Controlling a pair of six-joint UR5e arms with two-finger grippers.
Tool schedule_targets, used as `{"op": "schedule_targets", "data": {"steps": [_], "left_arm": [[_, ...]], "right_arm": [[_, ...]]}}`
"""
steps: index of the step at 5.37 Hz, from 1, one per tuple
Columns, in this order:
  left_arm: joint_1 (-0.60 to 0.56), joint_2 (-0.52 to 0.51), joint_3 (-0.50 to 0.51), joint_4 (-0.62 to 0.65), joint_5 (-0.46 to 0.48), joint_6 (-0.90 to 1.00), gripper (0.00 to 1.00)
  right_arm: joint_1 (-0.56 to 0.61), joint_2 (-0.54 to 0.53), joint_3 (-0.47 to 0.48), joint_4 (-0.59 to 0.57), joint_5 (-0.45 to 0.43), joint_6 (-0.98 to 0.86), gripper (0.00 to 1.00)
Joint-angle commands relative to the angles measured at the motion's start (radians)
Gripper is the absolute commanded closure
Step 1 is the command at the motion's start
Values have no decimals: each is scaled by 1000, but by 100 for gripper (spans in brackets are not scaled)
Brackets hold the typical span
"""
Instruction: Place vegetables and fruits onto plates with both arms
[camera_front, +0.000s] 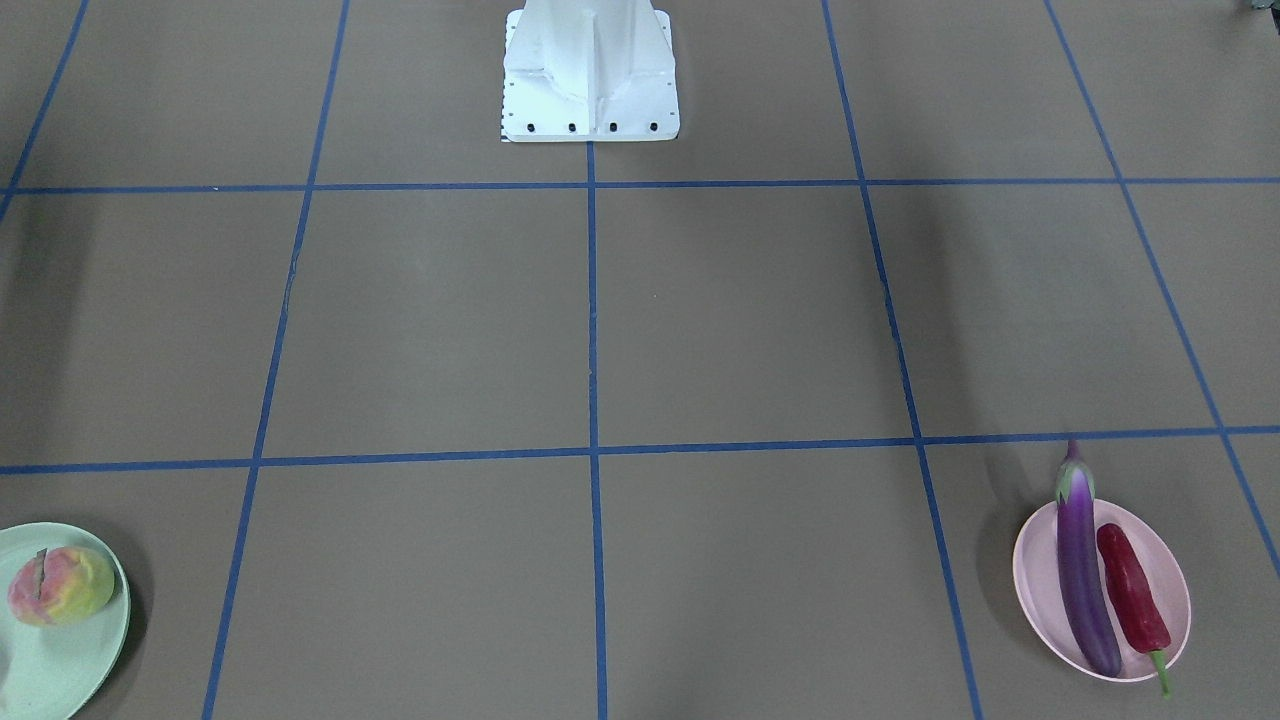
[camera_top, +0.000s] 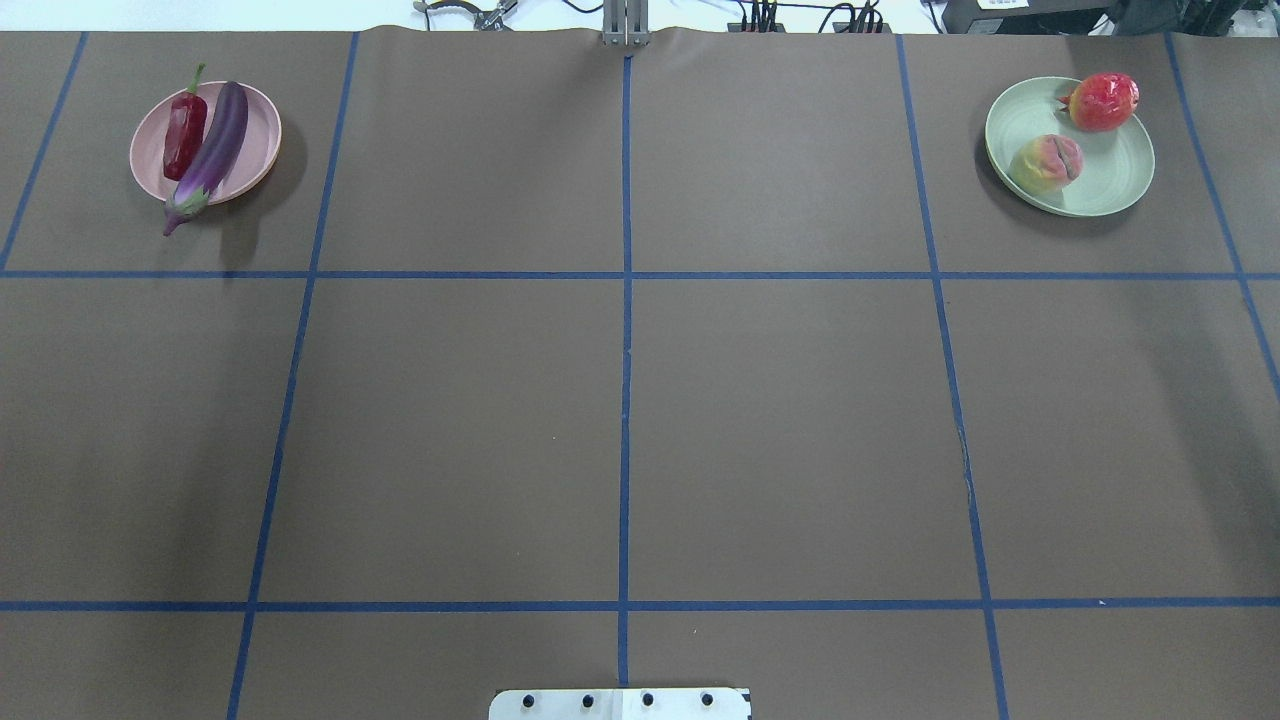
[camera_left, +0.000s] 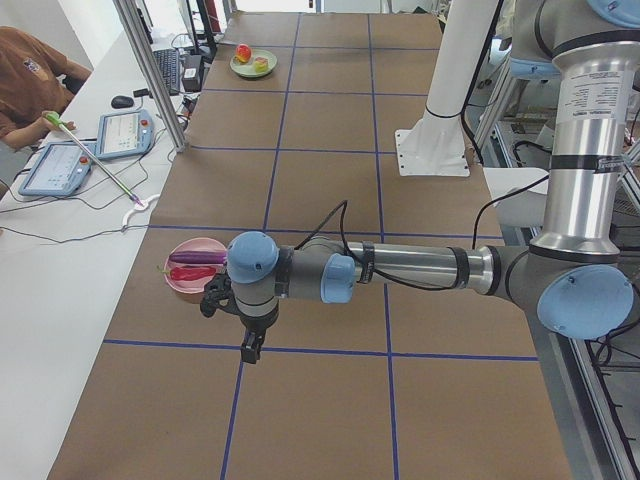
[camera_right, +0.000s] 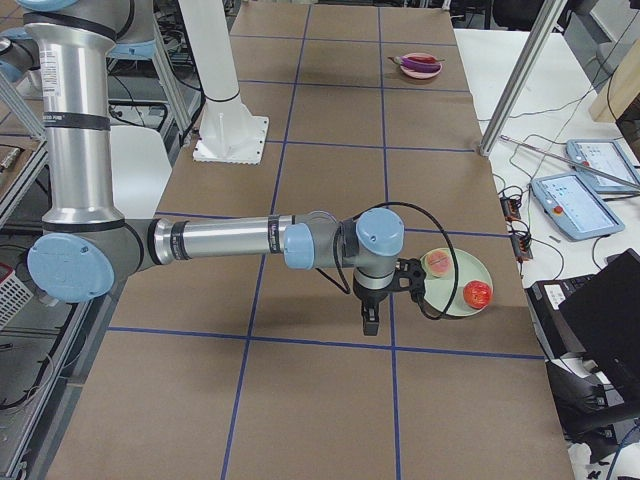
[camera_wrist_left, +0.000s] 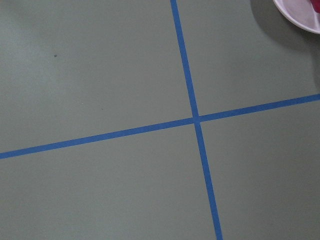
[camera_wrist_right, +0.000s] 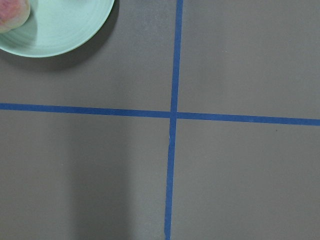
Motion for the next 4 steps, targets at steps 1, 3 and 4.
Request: {"op": "schedule_targets", "data": {"steps": [1,3,4], "left_arm": [[0,0,0,0,1,0,0],[0,0,2,0,1,0,0],[0,0,2,0,3,0,0]], "right_arm": [[0,0,-5,1,2,3,0],[0,0,-5,1,32,3,0],[0,0,-5,1,34,3,0]]}}
